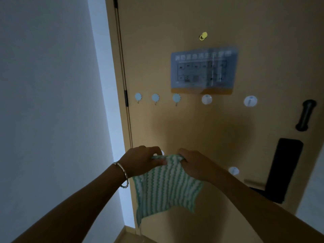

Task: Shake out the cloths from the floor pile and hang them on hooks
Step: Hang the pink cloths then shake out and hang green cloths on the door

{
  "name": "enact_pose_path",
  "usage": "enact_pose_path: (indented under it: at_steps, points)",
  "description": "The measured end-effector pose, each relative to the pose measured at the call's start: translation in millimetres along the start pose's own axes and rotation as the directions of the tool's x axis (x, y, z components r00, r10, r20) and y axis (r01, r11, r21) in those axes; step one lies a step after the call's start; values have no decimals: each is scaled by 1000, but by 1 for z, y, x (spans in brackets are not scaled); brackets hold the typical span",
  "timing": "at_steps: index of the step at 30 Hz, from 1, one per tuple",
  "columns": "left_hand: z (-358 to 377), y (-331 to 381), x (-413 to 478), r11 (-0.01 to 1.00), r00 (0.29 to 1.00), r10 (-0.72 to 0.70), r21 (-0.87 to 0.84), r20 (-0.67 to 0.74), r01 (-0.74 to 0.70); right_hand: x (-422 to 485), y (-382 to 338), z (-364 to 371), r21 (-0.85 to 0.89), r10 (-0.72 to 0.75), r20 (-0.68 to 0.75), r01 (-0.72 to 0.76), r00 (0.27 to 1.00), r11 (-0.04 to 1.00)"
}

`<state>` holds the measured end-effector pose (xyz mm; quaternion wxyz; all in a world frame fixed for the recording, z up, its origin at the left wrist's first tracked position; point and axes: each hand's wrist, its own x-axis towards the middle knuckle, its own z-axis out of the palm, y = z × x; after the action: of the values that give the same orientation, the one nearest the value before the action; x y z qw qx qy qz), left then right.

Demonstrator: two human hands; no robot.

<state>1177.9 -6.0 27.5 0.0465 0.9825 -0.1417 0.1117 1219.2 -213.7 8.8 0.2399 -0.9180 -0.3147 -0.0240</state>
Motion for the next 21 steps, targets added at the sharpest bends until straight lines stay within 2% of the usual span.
enact_pose_path:
  at_steps: [6, 12, 18, 21]
  points:
    - [13, -27, 57, 1000, 1000, -13, -11, 19, 13, 80, 35, -10, 95, 28, 9, -28, 1000, 995]
    - [21, -80, 103, 993, 989, -93, -77, -116, 85, 144, 43, -3, 144, -7, 81, -4, 997, 990]
    - [39, -147, 158, 931, 981, -117, -360, -155, 54, 212, 41, 9, 150, -17, 97, 2, 995, 989]
    - [46, -189, 193, 918, 981, -82, -396, -174, 7, 259, 40, 12, 143, -20, 45, 13, 999, 990]
